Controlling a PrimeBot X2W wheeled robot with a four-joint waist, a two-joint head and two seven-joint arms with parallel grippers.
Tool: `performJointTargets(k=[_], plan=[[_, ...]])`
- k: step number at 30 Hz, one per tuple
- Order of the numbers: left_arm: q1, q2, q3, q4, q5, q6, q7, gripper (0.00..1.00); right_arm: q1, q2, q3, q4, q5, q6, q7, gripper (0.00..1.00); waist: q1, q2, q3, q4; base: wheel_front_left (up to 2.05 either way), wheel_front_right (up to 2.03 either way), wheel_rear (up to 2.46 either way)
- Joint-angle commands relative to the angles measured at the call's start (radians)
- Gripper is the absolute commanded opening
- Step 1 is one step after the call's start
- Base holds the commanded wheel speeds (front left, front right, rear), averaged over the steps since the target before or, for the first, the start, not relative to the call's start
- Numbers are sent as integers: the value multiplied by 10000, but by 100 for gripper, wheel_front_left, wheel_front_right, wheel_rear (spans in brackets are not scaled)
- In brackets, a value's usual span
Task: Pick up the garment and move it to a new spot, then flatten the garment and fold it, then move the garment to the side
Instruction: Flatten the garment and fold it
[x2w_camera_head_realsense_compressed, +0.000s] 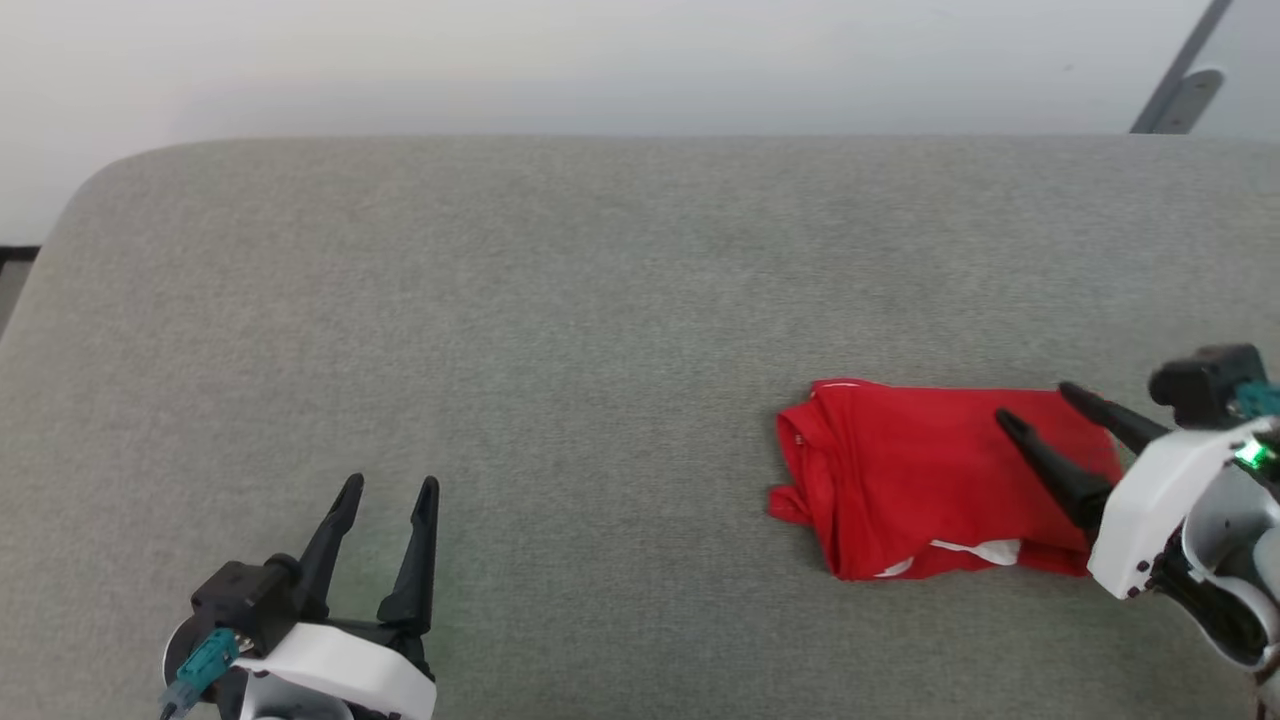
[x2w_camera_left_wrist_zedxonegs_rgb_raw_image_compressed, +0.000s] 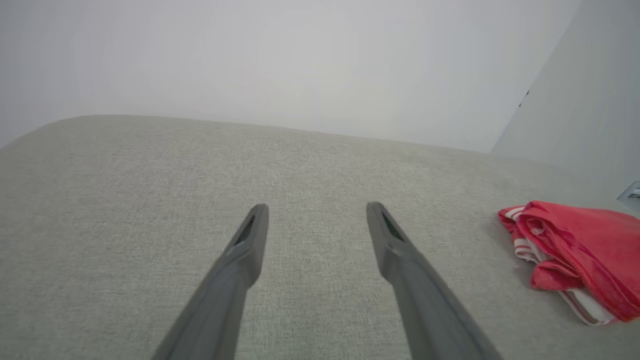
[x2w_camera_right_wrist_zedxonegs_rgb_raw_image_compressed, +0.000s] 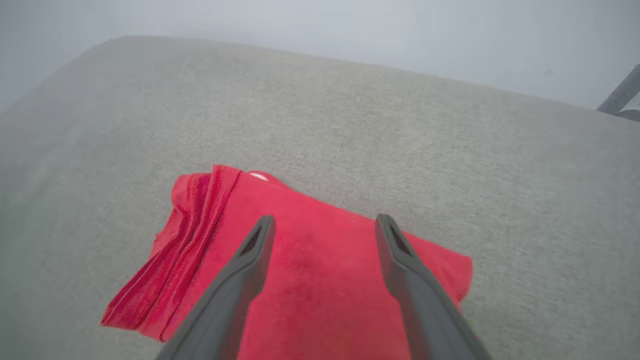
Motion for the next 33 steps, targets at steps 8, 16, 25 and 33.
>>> performJointTargets(k=[8,16,25,33], plan=[[486,-208,692,223,120,-12,-47,100,294,1051,-260,1800,-953,-1,-3627,100,0,-1,-451,-419,0,0,0],[1276,-383,1220,-165,420,-12,-47,100,1219,1881,-1732,1660,-2045,-1,-4397,100,0,-1,-1107,-394,0,0,0],[2117,-419,1438,-1013,647,-12,-47,100,3098,2426,-3524,-149,-3255,-1,-4400,100,0,-1,-1463,-189,0,0,0],[2984,-627,1887,-1890,837,-13,-48,100,4534,2739,-4567,-1140,-3610,-1,-4351,100,0,-1,-1588,-74,0,0,0]])
